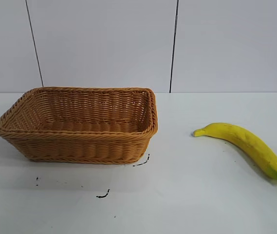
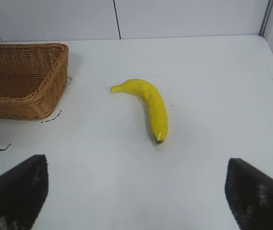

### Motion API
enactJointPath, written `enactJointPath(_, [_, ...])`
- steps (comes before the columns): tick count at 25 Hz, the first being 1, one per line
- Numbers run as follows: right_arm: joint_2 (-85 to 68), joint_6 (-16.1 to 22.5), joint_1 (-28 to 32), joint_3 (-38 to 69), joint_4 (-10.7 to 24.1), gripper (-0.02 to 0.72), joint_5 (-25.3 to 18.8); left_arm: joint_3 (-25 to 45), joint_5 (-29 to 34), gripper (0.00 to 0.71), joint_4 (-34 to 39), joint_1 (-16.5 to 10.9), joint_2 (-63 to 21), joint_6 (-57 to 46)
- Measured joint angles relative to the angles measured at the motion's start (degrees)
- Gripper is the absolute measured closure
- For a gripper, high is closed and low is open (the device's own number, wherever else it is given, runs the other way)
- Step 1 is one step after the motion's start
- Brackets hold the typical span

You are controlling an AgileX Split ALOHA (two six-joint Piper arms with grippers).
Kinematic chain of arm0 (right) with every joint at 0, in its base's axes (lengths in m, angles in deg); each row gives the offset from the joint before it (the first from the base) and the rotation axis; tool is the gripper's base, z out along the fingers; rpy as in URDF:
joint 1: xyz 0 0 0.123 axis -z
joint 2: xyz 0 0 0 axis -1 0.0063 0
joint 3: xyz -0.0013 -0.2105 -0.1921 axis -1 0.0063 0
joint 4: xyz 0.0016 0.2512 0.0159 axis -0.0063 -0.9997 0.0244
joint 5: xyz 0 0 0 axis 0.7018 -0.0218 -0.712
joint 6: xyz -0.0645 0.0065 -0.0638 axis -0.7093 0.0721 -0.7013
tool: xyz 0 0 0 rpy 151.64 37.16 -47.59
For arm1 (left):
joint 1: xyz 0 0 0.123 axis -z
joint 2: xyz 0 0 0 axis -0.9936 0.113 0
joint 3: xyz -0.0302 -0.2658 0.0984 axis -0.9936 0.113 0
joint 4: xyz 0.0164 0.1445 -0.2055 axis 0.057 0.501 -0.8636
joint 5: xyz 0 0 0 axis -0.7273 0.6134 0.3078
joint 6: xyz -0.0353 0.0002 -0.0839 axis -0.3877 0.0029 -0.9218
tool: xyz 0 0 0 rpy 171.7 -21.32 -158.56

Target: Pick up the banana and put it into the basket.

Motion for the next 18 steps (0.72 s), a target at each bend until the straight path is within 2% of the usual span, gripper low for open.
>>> enactJointPath(10, [1.77, 0.00, 0.00, -0.97, 0.21, 0.013, -0.26, 0.00, 0.00, 0.017, 0.00, 0.00, 0.00, 0.00])
enactJointPath(18, [25.41, 0.52, 0.00, -10.55, 0.21, 0.013, -0.26, 0.00, 0.00, 0.017, 0.00, 0.00, 0.00, 0.00])
